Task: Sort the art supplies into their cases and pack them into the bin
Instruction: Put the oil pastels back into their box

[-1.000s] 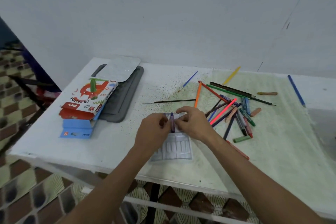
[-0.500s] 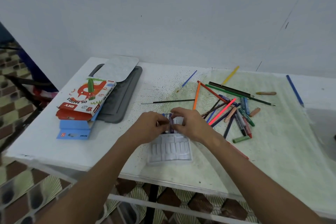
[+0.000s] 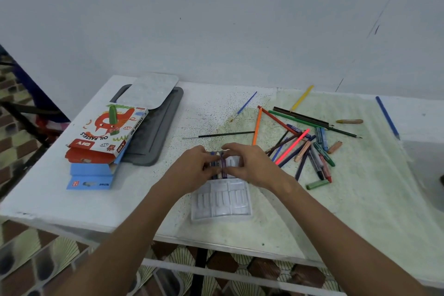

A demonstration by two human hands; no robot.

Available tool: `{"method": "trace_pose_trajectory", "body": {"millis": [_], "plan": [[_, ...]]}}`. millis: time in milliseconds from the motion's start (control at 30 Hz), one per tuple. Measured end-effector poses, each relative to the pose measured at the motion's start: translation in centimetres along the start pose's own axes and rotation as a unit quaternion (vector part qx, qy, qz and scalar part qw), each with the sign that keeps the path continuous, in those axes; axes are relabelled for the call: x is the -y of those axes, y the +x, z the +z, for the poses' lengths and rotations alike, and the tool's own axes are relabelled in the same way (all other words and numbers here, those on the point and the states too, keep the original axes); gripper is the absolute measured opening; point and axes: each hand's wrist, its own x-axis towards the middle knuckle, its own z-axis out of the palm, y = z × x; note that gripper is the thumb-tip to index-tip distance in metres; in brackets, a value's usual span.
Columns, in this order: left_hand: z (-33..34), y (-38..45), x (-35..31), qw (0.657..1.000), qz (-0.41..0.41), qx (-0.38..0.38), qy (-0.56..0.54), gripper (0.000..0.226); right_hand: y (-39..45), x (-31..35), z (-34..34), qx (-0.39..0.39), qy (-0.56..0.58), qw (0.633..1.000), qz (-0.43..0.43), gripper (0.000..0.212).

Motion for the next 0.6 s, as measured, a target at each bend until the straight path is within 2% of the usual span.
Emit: {"method": "trace_pose_trajectory", "body": {"millis": [200, 333, 400, 467, 600], "plan": [[-0.1, 0.4, -0.5, 0.995, -0.009, 0.031, 0.099, 0.029, 0.2, 0.4, -0.1, 0.010, -0.011, 1.000, 0.023, 0.057], [-0.6, 0.8, -0.6, 0.997, -0.024, 0.050, 0.060, 0.025, 0.2, 0.8, -0.2, 0.010, -0.006, 0.999, 0.035, 0.061], [-1.1, 1.3, -0.7, 0.997, -0.023, 0.059, 0.037, 0.016, -0.5, 0.8, -0.5, 0.000, 0.025, 0.999, 0.032, 0.059], [-1.6, 2.2, -1.5, 0.999, -0.020, 0.041, 0.023, 0.008, -1.6, 0.3, -1.5, -0.043, 0.053, 0.997, 0.039, 0.053], [-0.2, 5.2, -5.7, 0.997, 0.030, -0.007, -0.075, 0.033, -5.0, -2.4, -5.7, -0.192, 0.075, 0.970, 0.126, 0.042]]}}
